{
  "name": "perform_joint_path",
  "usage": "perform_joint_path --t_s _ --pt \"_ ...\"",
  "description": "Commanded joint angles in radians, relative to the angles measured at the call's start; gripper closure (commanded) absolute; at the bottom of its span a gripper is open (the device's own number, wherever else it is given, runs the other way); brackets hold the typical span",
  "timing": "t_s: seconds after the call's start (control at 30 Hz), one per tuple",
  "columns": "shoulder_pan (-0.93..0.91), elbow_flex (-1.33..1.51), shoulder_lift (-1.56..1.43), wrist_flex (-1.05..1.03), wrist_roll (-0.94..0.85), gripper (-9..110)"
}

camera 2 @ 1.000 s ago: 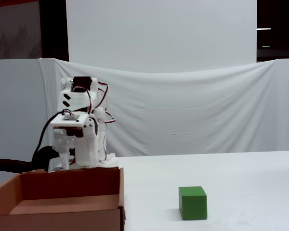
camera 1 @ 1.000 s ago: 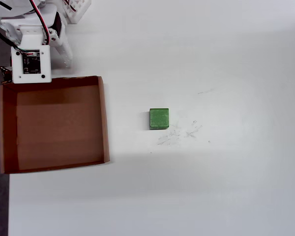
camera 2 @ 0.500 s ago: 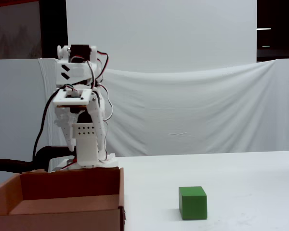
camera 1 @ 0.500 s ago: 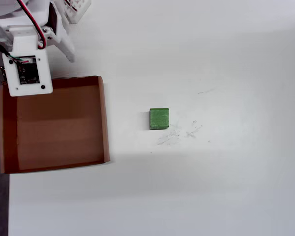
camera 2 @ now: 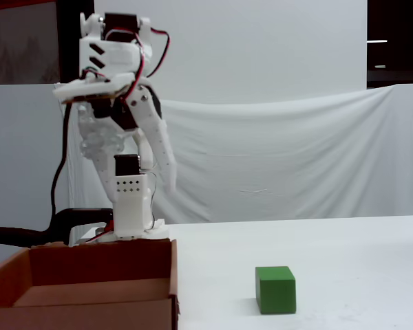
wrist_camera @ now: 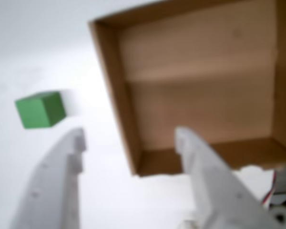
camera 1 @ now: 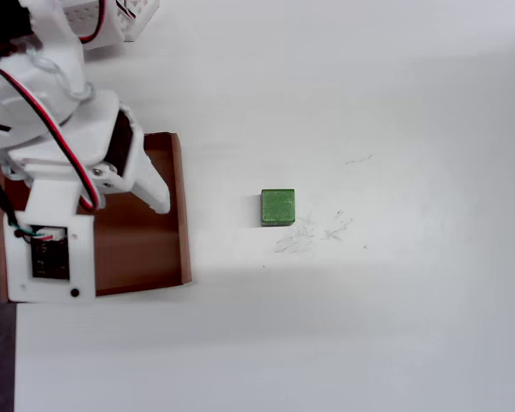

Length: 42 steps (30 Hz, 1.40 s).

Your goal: Grasp a green cube and put it in a box.

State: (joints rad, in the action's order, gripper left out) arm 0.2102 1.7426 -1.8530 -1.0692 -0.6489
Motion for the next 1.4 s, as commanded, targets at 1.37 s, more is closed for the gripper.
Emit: perform_joint_path --t_s 1.37 --pt "0.407 -0.098 0.466 0.402 0.186 70"
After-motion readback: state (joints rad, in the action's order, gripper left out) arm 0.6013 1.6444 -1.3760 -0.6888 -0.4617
